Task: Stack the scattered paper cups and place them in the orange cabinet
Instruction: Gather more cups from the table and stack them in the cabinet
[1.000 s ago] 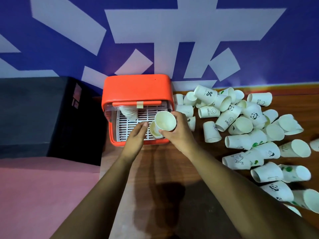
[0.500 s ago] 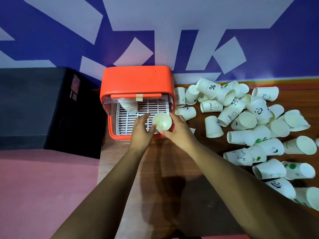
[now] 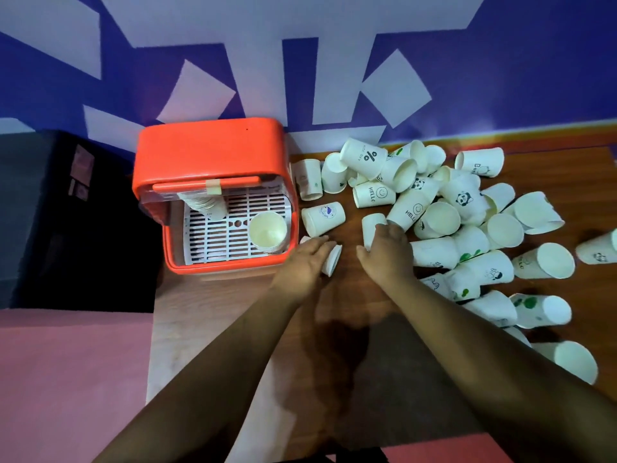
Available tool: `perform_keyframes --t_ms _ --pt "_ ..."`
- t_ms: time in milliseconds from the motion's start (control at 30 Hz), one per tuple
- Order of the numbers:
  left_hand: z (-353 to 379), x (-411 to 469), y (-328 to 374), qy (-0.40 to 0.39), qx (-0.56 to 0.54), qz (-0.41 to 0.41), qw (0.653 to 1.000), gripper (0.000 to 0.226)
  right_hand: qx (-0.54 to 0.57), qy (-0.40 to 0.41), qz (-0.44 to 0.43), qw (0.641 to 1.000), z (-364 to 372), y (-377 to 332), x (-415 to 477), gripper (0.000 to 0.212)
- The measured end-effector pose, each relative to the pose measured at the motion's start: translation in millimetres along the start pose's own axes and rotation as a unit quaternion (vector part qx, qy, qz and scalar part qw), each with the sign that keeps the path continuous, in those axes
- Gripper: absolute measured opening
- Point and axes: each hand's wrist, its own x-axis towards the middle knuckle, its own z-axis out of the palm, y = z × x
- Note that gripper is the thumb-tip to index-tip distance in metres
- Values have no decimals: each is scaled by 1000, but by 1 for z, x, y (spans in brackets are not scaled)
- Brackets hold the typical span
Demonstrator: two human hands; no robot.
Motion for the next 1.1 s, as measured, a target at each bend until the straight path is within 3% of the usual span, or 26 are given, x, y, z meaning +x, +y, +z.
perform_keyframes --t_ms 167,367,533,633,700,867,1000,1100 --pt "14 6 -1 -50 154 -17 987 66 0 15 35 999 11 7 10 69" --pt "24 -12 0 -81 74 -58 992 84 0 -6 11 1000 13 15 5 71" --pt "3 -39 3 30 -185 -105 977 74 107 -20 17 994 -4 11 -3 68" --pt "-24 -54 18 105 -378 -111 913 72 203 -25 18 979 -18 4 -15 63" --pt "-44 -62 19 162 -449 -118 870 74 265 -45 19 963 -27 -3 -23 64" --pt "-83 -68 -8 279 -416 -116 858 69 372 -100 26 923 -38 -26 -34 66" --pt "-92 -57 -31 285 -385 -126 869 72 415 -96 41 904 -42 -39 -37 53" --pt "-88 -47 -41 275 -349 -132 886 73 439 -100 58 891 -43 -43 -40 57"
